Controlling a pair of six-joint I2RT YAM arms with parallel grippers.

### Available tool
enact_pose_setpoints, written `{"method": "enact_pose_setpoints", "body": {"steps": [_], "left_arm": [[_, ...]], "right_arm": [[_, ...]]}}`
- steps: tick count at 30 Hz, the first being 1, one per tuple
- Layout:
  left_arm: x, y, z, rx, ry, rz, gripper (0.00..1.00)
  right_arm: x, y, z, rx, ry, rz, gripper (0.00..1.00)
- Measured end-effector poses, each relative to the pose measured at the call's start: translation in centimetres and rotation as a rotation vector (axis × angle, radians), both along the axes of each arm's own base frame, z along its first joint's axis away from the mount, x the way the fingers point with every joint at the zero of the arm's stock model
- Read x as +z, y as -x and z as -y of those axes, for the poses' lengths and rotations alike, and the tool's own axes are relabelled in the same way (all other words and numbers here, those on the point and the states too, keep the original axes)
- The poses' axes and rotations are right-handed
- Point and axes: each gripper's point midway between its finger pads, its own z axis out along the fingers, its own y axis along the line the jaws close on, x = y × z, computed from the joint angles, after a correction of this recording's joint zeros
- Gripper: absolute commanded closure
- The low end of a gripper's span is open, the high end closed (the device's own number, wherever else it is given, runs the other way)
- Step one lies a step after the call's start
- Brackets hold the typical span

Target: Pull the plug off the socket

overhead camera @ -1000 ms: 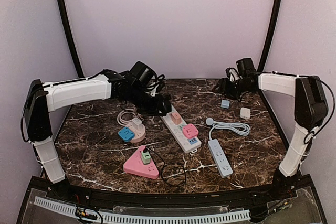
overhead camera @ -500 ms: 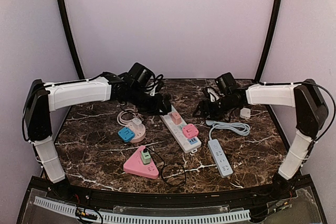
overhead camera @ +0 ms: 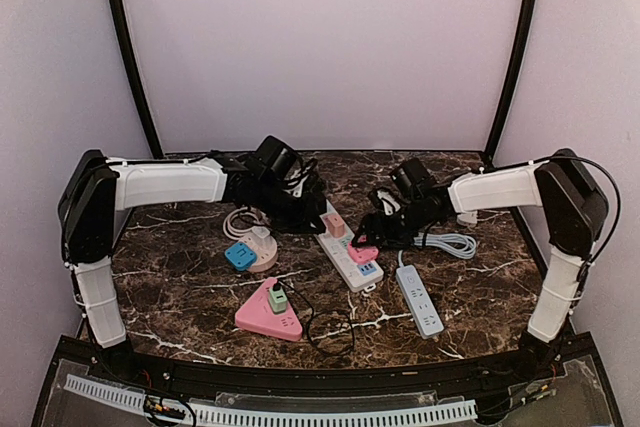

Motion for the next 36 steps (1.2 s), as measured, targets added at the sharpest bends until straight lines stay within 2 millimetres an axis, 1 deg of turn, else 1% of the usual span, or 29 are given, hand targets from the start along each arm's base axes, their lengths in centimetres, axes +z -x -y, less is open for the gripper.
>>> {"method": "enact_pose_setpoints", "body": {"steps": [5, 11, 14, 20, 27, 33, 36], "left_arm": [[-0.8, 0.1, 0.3, -0.005, 0.005, -0.021, 0.95], [-1.9, -0.1, 0.5, -0.003, -0.001, -0.034, 0.95], [-2.7, -0.1, 0.5, -0.001, -0.011, -0.046, 0.95], [-3.8, -0.1, 0.5, 0.003, -0.026, -0.062, 0.95], [-4.7, -0.1, 0.6, 0.003, -0.035, -0.073, 0.95], [-5.6, 0.1, 1.2, -0.004, -0.037, -0.08, 0.95], [-6.2, 0.3, 1.6, -0.013, -0.04, -0.089, 0.95]], "right_arm": [[-1.3, 0.6, -0.4, 0.015, 0.02, -0.024, 0.25], [-1.7, 1.4, -1.0, 0.032, 0.045, -0.027, 0.4], [-1.6, 1.3, -1.0, 0.025, 0.064, -0.018, 0.46], [-0.9, 1.2, -1.0, 0.018, 0.09, 0.004, 0.52], [-0.1, 1.7, -1.1, 0.015, 0.126, 0.033, 0.58], [1.0, 2.1, -1.3, 0.01, 0.126, 0.049, 0.65], [1.0, 2.2, -1.3, 0.007, 0.128, 0.048, 0.69]]}}
